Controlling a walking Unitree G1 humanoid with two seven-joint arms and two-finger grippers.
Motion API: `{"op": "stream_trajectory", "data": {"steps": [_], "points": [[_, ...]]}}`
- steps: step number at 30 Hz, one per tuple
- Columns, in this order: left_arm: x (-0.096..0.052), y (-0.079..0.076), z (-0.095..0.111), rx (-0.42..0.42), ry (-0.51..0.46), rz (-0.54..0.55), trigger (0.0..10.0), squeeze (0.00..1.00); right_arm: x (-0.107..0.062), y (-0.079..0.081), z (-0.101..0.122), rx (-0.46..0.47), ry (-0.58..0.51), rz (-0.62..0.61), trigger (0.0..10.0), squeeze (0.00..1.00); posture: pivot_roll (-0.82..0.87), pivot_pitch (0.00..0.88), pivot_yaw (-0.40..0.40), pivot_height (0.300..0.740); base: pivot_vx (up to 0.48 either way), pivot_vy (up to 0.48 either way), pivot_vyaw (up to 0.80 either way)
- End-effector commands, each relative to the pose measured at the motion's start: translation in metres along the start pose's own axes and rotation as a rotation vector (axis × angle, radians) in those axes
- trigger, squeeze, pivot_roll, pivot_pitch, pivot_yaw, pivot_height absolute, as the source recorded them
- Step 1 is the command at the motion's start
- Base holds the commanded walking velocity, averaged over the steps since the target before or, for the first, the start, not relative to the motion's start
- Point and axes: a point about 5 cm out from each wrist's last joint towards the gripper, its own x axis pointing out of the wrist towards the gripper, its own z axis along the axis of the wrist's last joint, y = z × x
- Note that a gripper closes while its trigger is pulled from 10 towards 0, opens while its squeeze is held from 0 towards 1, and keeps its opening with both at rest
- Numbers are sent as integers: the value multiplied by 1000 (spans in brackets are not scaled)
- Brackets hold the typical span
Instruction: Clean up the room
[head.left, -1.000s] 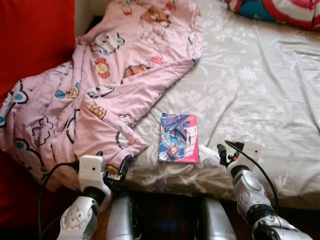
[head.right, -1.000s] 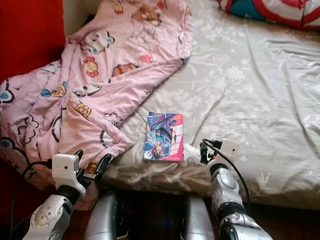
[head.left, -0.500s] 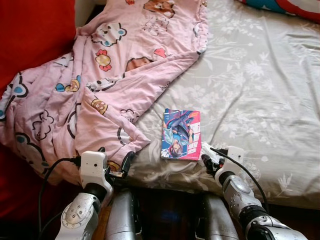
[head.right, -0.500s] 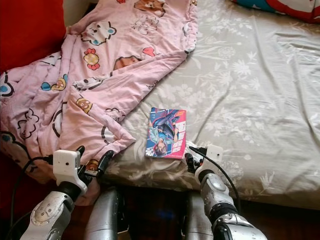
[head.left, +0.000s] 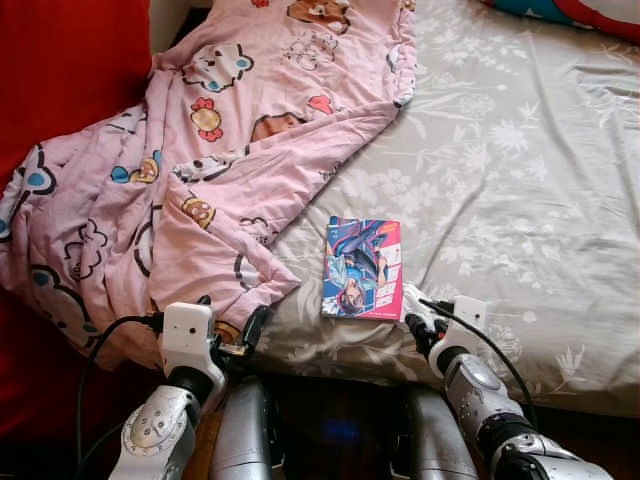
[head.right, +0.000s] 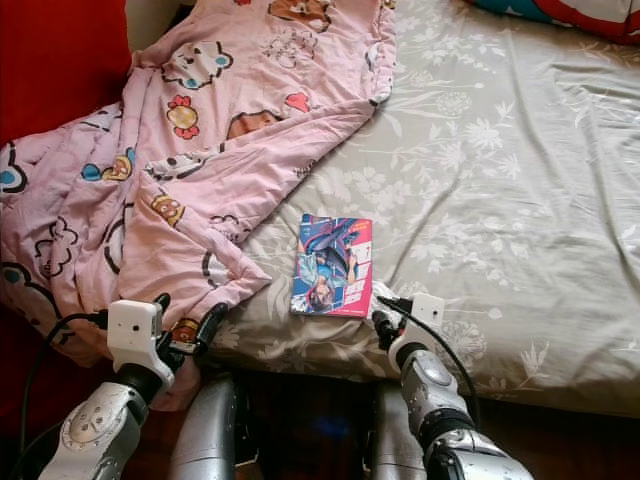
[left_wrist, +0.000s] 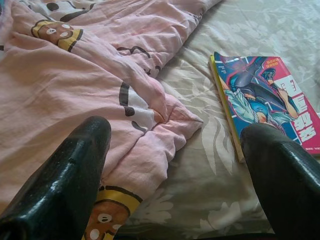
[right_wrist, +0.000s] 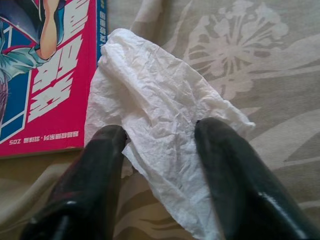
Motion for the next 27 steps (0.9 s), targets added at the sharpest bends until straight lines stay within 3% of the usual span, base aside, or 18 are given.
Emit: {"op": "stream_trajectory", "data": {"steps": [1,10,19,27], "points": [[-4,3,-8,14,49,9,10000,0,-4,-1,-18,0,53,0,0,0,53,311,28,617,0,0,0],[-1,2,-8,13,48,2,10000,0,-4,2,-21,-28,59,11,0,0,53,301,25,617,0,0,0],[8,4,-7,20,32,11,10000,0,0,6,-4,-90,-11,13,0,0,44,266,17,617,0,0,0],[17,4,-7,19,17,18,10000,0,0,6,-1,-91,-27,16,0,0,40,233,8,617,0,0,0]]}}
